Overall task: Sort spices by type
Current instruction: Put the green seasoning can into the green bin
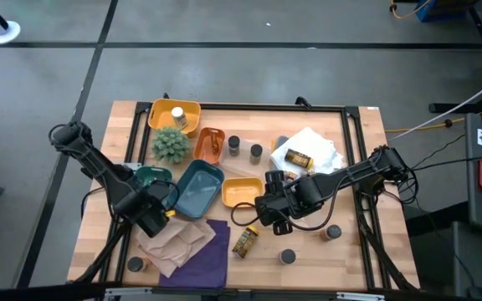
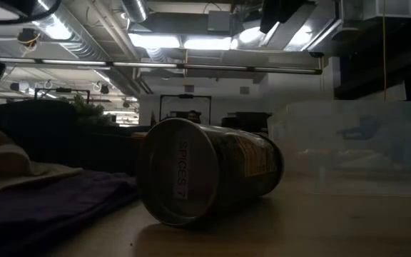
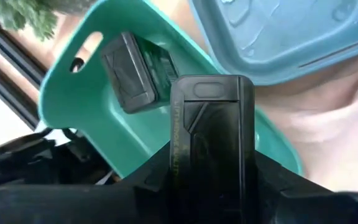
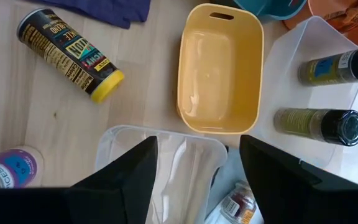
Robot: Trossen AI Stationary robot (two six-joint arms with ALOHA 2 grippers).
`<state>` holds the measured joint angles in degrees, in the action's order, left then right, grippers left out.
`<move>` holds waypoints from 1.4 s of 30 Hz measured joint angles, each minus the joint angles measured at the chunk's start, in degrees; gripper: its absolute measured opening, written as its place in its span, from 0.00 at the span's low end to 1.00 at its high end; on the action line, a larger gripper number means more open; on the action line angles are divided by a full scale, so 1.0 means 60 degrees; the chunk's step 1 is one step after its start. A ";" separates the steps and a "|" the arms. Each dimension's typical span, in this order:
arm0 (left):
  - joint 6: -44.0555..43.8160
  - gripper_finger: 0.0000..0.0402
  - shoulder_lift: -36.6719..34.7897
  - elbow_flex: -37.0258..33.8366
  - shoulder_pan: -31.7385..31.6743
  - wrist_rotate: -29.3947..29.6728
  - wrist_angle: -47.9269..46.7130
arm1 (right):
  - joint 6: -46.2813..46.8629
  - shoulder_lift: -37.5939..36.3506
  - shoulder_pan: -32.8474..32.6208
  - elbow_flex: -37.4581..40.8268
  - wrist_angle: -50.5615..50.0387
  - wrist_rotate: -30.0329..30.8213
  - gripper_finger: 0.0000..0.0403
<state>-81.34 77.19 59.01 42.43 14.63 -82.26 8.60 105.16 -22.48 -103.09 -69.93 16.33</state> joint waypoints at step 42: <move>-0.0007 0.45 -0.0018 -0.2104 -0.0061 -0.0419 0.1941 | 0.0007 0.0004 0.0000 0.0000 0.0029 -0.0011 0.57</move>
<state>-81.38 77.08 46.39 42.07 12.12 -70.61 8.64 105.19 -22.48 -103.09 -69.76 16.26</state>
